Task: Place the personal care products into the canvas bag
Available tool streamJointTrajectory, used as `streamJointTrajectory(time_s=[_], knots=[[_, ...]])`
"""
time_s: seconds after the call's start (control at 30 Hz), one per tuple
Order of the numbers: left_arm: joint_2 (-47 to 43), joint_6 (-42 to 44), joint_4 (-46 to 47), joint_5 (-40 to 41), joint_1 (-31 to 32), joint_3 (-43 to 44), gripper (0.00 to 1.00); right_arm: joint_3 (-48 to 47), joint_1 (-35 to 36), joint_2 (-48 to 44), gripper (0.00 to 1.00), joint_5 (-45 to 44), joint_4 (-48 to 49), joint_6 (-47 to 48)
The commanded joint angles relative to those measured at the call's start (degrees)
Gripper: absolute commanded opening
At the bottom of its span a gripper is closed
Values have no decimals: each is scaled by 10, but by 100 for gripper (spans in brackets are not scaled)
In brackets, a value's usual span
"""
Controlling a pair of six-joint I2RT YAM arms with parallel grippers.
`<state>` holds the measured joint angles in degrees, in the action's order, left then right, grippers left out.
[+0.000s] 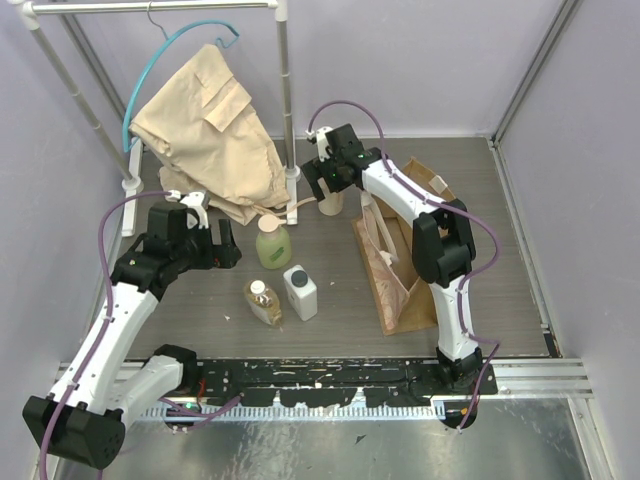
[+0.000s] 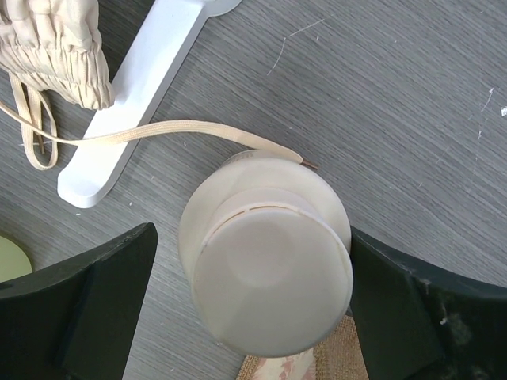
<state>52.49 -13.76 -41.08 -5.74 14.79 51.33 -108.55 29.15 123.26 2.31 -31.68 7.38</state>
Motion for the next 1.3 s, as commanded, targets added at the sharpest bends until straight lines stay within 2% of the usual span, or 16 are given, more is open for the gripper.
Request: streamJointTrajectory(time_s=[0.0,0.13,0.33,0.5,0.63,0.73,0.77,0.87,0.97,1.03,1.13,1.2,1.27], knots=[[3,-1,3,-8,0,2,98,2,3,-8,100,-8,29,2],[5,-1,5,-9,0,2,98,18,5,-14,98,-15,48,5],[8,-1,7,-9,0,3,98,35,6,-26,82,-20,69,5],[7,-1,7,-9,0,1,98,50,6,-35,81,-24,80,5],[7,-1,7,-10,0,-1,98,72,6,-49,69,-28,96,3],[7,-1,7,-9,-1,-1,98,81,6,-57,45,-35,102,2],[6,0,7,-9,0,-1,98,82,6,-59,41,-38,102,1],[5,-2,7,-10,0,-3,98,84,6,-63,41,-39,103,1],[2,-3,7,-10,0,-4,98,82,6,-69,33,-41,102,-1],[1,-3,7,-10,0,-4,98,74,5,-75,25,-45,98,-1],[-1,-2,7,-10,0,-3,98,60,6,-93,5,-52,95,-1],[-1,-3,7,-10,1,-4,98,50,6,-105,1,-55,96,-1],[0,-4,7,-11,0,-4,98,37,6,-114,1,-56,95,-2]])
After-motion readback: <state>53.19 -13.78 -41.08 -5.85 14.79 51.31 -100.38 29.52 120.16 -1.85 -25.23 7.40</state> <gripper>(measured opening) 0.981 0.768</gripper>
